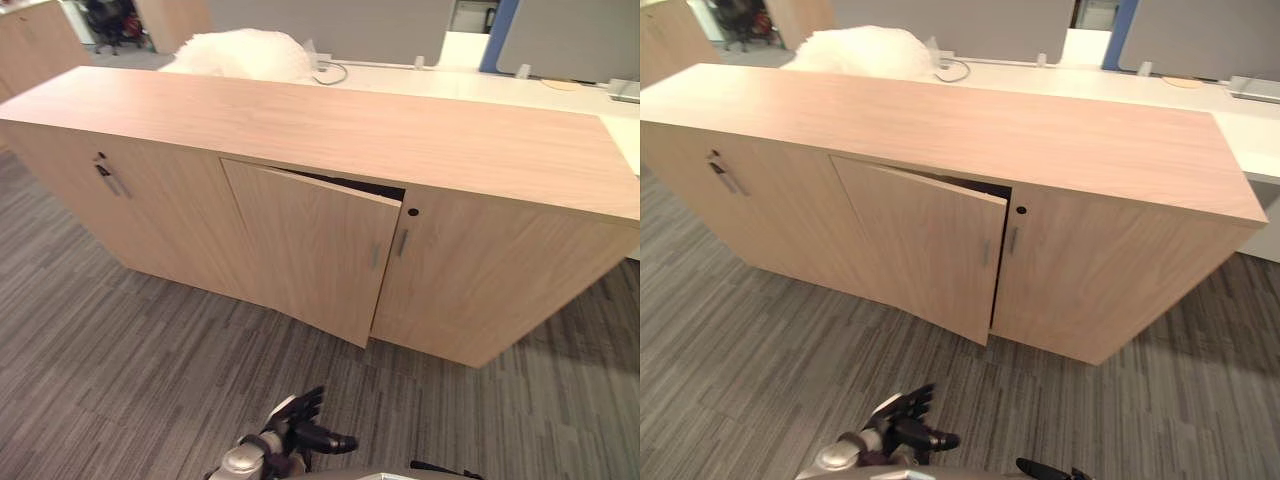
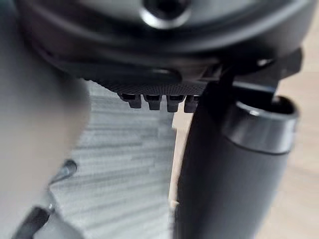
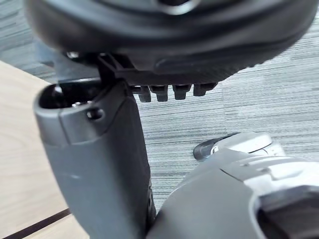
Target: Walk over to the cabinet, pick up the folder, carry it to the office cabinet, place the folder inside the office cabinet, then close the office cabinet door
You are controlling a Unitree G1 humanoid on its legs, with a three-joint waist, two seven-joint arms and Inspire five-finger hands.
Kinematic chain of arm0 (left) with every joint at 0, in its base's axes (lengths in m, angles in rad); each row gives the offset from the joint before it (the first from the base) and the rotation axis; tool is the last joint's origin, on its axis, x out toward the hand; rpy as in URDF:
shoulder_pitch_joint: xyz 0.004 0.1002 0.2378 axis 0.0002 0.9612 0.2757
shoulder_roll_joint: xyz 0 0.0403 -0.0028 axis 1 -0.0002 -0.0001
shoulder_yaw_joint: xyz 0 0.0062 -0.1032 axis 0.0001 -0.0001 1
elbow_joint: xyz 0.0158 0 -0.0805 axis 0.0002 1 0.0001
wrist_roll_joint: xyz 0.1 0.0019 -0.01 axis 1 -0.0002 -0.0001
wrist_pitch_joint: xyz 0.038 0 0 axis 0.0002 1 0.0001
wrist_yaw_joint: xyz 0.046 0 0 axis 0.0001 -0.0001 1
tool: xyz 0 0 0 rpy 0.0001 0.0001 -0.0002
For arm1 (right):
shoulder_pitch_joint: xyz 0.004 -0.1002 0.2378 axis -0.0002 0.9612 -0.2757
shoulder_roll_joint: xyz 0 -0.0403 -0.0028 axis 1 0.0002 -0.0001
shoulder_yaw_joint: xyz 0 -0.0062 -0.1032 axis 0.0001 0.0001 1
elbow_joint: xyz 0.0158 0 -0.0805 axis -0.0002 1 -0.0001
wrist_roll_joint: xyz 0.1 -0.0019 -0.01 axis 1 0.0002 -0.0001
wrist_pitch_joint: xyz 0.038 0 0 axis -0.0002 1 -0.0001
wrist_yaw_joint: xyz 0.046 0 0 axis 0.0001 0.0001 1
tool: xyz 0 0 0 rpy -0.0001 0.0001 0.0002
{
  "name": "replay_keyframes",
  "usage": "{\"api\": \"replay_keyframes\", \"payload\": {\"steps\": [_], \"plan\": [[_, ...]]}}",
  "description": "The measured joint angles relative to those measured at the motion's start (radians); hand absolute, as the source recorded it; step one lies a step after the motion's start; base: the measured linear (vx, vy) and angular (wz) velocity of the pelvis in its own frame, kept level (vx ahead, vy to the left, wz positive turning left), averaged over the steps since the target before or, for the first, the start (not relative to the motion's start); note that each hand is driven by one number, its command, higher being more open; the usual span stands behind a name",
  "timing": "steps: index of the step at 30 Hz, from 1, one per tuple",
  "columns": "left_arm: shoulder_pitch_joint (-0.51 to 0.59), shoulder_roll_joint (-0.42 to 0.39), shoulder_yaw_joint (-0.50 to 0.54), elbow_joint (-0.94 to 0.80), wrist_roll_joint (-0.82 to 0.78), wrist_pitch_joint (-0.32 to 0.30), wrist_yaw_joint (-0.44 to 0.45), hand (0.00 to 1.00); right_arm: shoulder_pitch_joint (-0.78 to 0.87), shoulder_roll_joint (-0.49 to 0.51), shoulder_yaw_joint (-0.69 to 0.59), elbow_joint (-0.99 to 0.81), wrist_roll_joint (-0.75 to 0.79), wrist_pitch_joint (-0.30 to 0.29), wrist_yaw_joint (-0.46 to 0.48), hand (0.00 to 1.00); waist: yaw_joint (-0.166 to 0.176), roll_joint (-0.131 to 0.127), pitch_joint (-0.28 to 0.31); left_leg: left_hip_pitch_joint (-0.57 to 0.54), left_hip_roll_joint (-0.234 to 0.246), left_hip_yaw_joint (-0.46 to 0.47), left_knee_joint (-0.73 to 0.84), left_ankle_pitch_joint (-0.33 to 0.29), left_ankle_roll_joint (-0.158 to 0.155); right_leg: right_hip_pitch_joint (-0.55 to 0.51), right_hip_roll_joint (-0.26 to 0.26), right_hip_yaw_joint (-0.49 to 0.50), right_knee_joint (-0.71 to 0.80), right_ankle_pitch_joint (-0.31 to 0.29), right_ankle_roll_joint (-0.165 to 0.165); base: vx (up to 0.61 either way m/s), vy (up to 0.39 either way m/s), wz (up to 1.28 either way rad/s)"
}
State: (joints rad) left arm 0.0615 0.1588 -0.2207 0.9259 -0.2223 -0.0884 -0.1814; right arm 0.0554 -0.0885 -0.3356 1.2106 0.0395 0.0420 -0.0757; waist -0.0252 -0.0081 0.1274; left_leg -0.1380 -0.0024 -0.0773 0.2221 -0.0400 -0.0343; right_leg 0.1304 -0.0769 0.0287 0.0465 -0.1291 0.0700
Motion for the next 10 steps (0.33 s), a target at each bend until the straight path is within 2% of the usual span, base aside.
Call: {"api": "replay_keyframes", "payload": {"steps": [1, 2, 5, 10], "plan": [[-0.007, -0.012, 0.11, 0.075, 0.043, 0.003, 0.035, 1.0, 0.002, 0.006, 0.0, -0.001, 0.0, 0.0, 0.0, 1.0, 0.001, -0.013, -0.01, 0.014, -0.001, 0.017, -0.036, 0.014, 0.0, -0.013, -0.007, 0.016, -0.001, 0.002, 0.0, 0.01, 0.037, -0.52], [-0.008, -0.012, 0.175, 0.12, 0.077, 0.006, 0.062, 1.0, 0.007, 0.013, -0.001, -0.004, 0.002, 0.0, -0.001, 1.0, -0.001, -0.022, -0.017, 0.025, -0.005, 0.025, -0.067, 0.025, 0.004, -0.019, -0.012, 0.027, -0.001, 0.002, 0.0, 0.02, 0.032, -0.4], [0.003, -0.007, 0.279, 0.159, 0.118, 0.025, 0.134, 1.0, 0.03, 0.038, -0.032, -0.03, 0.004, -0.001, -0.002, 1.0, 0.0, -0.035, -0.027, 0.066, -0.012, 0.04, -0.149, 0.058, 0.008, -0.023, -0.025, 0.036, -0.006, 0.001, 0.001, 0.06, 0.01, -0.13], [0.059, -0.037, 0.415, 0.158, 0.113, 0.022, 0.162, 1.0, 0.066, 0.046, -0.045, -0.061, 0.006, -0.002, -0.001, 1.0, 0.012, -0.026, -0.047, 0.148, -0.016, 0.073, -0.232, 0.078, 0.02, 0.006, -0.029, 0.056, -0.007, -0.002, 0.005, 0.09, 0.003, -0.18]]}}
